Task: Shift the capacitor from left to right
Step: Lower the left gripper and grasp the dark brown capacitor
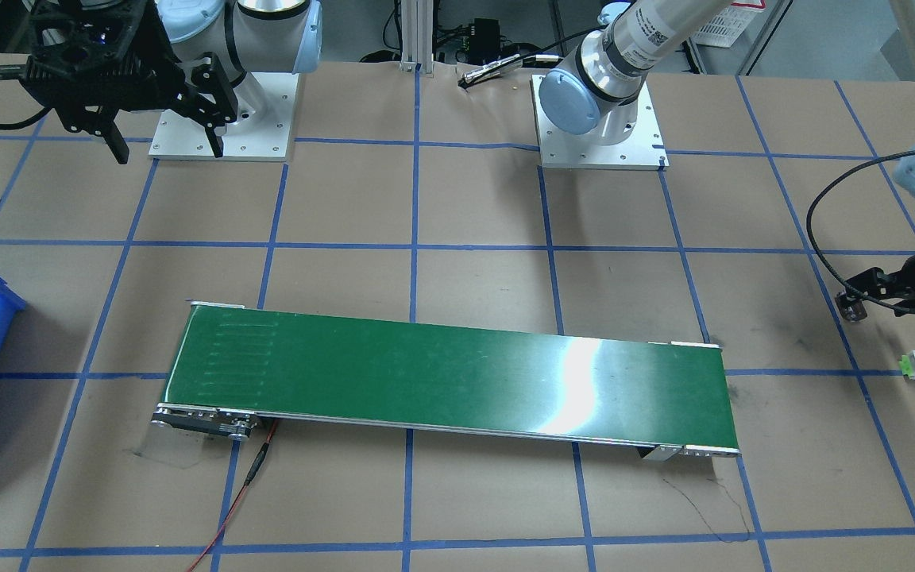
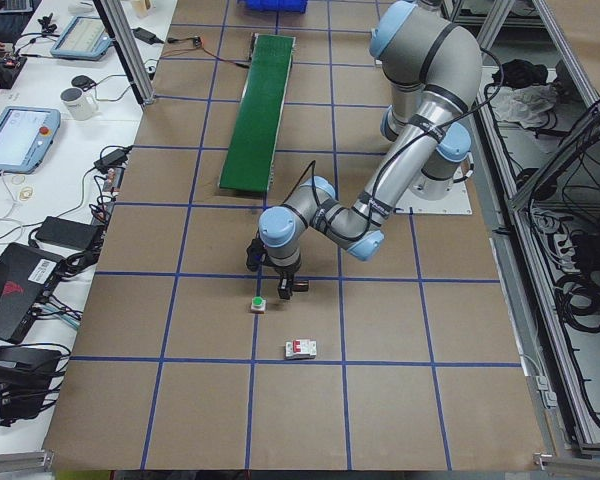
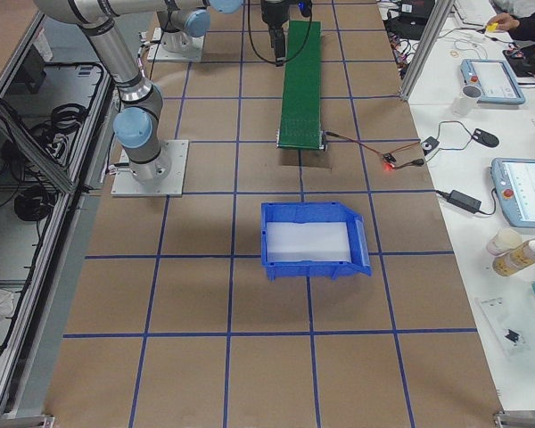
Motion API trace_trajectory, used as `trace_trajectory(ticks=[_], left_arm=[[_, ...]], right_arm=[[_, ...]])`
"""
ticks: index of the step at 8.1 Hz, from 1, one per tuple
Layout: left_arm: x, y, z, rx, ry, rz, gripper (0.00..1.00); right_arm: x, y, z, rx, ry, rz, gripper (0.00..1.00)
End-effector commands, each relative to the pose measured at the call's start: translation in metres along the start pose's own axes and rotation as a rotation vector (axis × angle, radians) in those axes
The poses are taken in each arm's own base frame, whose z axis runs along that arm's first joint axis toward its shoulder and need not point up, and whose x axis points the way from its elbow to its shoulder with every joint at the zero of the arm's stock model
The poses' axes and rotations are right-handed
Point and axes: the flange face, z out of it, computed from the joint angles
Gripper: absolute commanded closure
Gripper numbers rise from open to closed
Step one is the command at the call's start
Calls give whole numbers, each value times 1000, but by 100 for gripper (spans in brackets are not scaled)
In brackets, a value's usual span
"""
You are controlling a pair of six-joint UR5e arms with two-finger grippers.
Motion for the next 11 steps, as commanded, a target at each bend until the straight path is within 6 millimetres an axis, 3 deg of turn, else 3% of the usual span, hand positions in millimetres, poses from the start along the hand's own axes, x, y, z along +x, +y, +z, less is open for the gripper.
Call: trace_trajectory(ticks=[1, 4, 6, 8, 10, 11], left_arm=[[-1, 0, 10, -4, 12, -3, 0], [1, 2, 14, -9, 19, -36, 0], [-3, 5, 20, -13, 29, -59, 7], [-6, 8, 24, -18, 34, -95, 7], [-6, 8, 25, -23, 34, -94, 39], [-6, 8, 25, -21, 36, -94, 47]], right_arm=[[0, 0, 1, -2, -1, 0, 0], [0, 0, 1, -2, 2, 2, 0], [0, 0, 1, -2, 1, 0, 0], [0, 0, 1, -2, -1, 0, 0], [0, 0, 1, -2, -1, 0, 0], [0, 0, 1, -2, -1, 0, 0]])
